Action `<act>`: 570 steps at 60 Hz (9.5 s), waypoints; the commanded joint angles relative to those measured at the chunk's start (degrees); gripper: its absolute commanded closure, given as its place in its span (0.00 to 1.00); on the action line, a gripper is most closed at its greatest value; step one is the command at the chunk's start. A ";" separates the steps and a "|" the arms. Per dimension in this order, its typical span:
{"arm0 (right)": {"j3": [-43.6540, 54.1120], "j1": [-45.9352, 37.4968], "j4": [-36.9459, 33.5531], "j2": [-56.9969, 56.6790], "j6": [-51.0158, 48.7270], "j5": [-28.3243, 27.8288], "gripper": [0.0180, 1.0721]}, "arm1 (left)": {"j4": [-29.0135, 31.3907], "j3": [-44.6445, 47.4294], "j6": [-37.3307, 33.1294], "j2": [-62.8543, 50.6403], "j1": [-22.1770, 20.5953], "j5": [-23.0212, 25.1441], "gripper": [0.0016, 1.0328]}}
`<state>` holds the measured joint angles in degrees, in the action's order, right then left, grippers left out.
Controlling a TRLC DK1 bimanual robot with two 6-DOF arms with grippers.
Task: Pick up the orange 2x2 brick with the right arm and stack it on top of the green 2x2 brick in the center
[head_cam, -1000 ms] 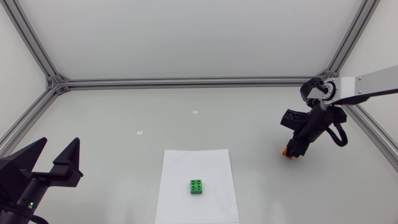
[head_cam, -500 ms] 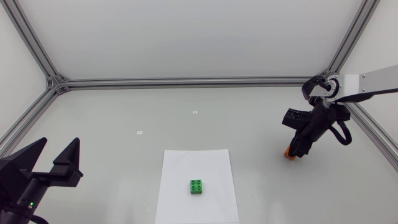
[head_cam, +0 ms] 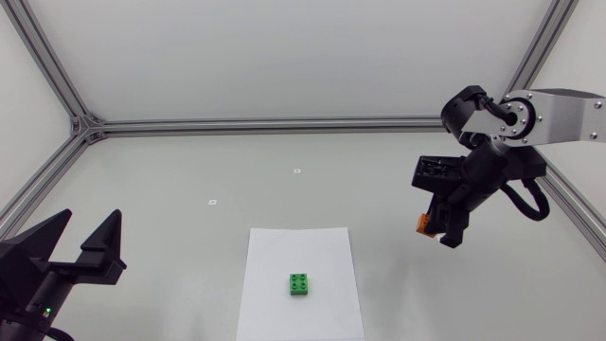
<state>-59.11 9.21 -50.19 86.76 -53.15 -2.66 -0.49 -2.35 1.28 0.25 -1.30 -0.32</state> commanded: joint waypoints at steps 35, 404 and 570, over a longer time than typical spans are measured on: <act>6.82 26.91 0.89 -4.67 13.24 3.18 0.94 | 0.84 2.35 -0.75 0.45 0.16 0.23 0.04; -14.10 42.91 0.80 27.15 14.30 3.53 0.75 | 0.84 2.35 -0.75 0.45 0.16 0.32 0.04; -16.30 44.05 2.03 26.88 17.90 2.30 0.64 | 0.84 2.35 -0.75 0.45 0.16 0.23 0.04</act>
<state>-75.64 52.82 -48.01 112.20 -36.14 0.03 -0.51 -2.35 1.26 0.25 -1.28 -0.32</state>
